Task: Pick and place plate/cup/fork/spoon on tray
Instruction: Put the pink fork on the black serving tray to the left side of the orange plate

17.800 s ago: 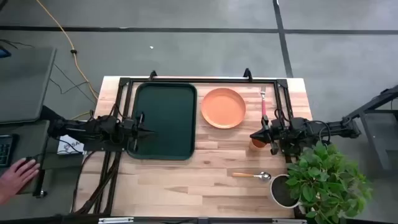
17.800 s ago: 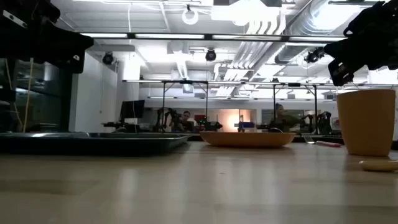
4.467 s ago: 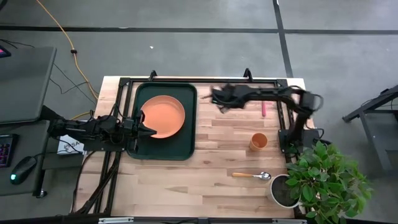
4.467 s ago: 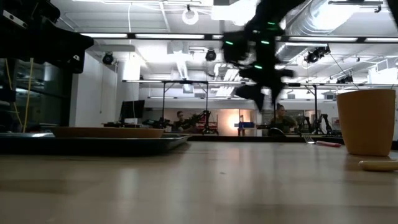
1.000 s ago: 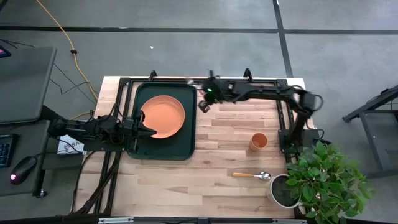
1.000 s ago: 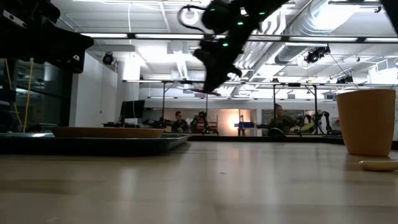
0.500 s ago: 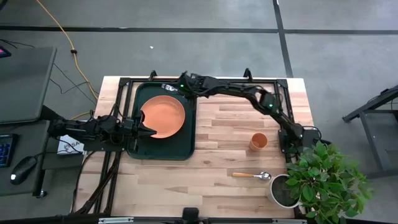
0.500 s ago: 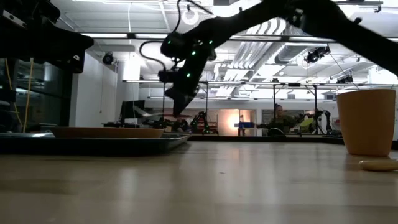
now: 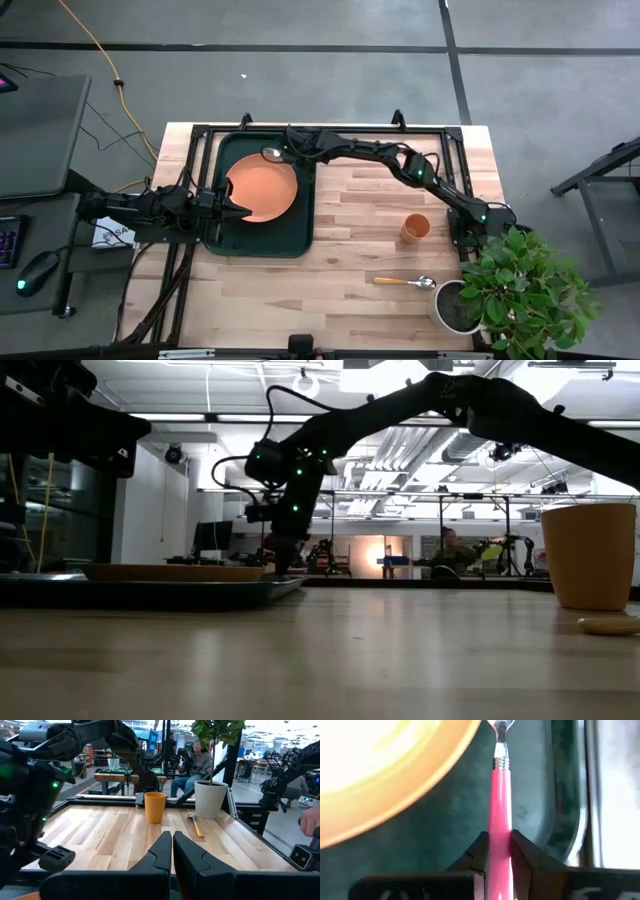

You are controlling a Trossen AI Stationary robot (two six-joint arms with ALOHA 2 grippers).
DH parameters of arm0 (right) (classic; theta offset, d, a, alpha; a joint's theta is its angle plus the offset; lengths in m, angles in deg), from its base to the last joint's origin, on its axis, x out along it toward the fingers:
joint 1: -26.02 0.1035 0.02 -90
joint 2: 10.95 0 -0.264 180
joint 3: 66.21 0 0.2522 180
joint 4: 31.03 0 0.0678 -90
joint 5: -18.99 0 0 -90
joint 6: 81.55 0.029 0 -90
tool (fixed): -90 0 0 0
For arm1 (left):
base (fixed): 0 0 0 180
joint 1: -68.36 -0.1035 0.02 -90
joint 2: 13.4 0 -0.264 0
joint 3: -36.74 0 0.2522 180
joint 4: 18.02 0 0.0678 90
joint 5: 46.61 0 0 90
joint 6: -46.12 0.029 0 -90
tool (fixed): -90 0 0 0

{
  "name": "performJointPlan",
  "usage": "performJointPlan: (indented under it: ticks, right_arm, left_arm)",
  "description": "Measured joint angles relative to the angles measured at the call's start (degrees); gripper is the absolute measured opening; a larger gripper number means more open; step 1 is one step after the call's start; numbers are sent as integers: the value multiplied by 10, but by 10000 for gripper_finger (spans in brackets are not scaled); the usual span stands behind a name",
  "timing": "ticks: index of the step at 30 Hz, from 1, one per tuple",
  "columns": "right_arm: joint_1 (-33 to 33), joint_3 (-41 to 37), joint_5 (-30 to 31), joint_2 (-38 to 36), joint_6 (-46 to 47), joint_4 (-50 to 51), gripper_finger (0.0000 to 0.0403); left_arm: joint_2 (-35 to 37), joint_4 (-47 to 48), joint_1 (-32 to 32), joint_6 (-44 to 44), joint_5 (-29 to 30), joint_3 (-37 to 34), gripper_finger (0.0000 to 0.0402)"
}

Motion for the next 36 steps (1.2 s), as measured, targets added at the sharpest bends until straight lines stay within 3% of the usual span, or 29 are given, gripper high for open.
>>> performJointPlan:
  ticks: [5,10,13,17,22,26,33,36]
  right_arm:
    - [4,0,32,0,18,0,30]
    - [-7,0,108,-21,27,2,30]
    - [-22,0,106,-52,41,10,30]
    - [-36,0,34,-117,77,57,30]
    - [-29,-23,-157,-207,137,113,30]
    - [13,-113,-217,-285,150,123,30]
    - [124,-401,-222,-419,225,52,30]
    - [170,-481,-222,-444,284,-18,30]
  left_arm:
    - [0,0,0,0,0,0,3]
    - [0,0,0,0,0,0,3]
    - [0,0,0,0,0,0,3]
    - [0,0,0,0,0,0,3]
    - [0,0,0,0,0,0,3]
    - [0,0,0,0,0,0,3]
    - [0,0,0,0,0,0,3]
    - [0,0,0,0,0,0,3]
